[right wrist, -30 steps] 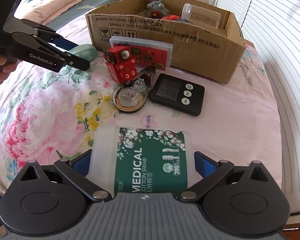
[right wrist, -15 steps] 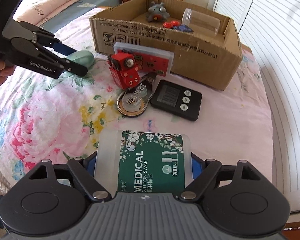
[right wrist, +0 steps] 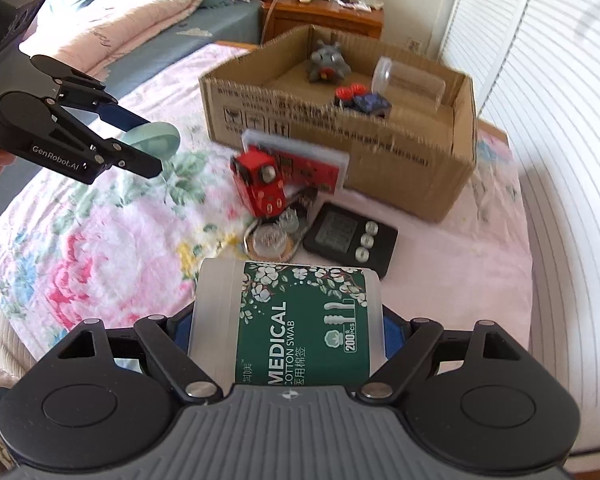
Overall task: Organize rigid objects
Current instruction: 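Drop teal case into box with left tool while right tool drops swab package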
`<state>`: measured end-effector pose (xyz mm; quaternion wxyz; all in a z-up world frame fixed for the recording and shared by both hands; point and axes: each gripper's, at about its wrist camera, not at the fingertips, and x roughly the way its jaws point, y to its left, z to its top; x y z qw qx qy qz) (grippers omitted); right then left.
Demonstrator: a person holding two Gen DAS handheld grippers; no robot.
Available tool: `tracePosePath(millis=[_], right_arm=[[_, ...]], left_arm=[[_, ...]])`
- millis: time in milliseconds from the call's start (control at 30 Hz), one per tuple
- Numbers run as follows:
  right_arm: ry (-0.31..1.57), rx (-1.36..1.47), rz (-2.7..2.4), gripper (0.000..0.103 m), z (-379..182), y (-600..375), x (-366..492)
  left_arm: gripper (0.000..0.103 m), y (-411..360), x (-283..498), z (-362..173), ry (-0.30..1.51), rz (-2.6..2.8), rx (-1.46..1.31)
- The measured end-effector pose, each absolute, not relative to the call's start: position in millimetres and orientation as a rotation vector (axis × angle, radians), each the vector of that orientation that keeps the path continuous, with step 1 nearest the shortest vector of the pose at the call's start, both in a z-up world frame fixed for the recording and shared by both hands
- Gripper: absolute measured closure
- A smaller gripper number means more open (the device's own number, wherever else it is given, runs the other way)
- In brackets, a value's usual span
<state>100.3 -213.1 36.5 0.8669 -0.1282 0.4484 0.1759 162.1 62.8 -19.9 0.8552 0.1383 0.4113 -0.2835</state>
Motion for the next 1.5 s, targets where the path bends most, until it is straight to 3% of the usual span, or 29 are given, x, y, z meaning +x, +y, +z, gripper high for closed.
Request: tracePosePath(millis=[467, 900, 933, 1000, 1067, 1333, 1500], right_arm=[[0.778, -0.308, 0.339, 0.016, 87, -228, 133], [0.764, -0.331, 0.327, 0.016, 96, -234, 152], [0.763, -0.329, 0.325, 0.016, 97, -234, 153], [0.764, -0.321, 0.325, 0.016, 99, -236, 160], [0.767, -0.315, 0.323, 0.016, 101, -236, 168], [0.784, -0.300, 0.280, 0.016, 101, -241, 212], [0.790, -0.262, 0.264, 0.016, 105, -238, 242]], left_arm=[[0.051, 22, 226, 36, 0.725, -0.564, 0.302], [0.051, 3, 305, -10, 0.829, -0.442, 0.293], [0.049, 4, 306, -11, 0.823, -0.424, 0.289], [0.024, 6, 305, -10, 0.808, -0.403, 0.286], [0.013, 9, 297, -5, 0.776, -0.394, 0.290], [0.010, 25, 245, 22, 0.687, -0.341, 0.294], [0.003, 34, 200, 34, 0.656, -0.322, 0.261]])
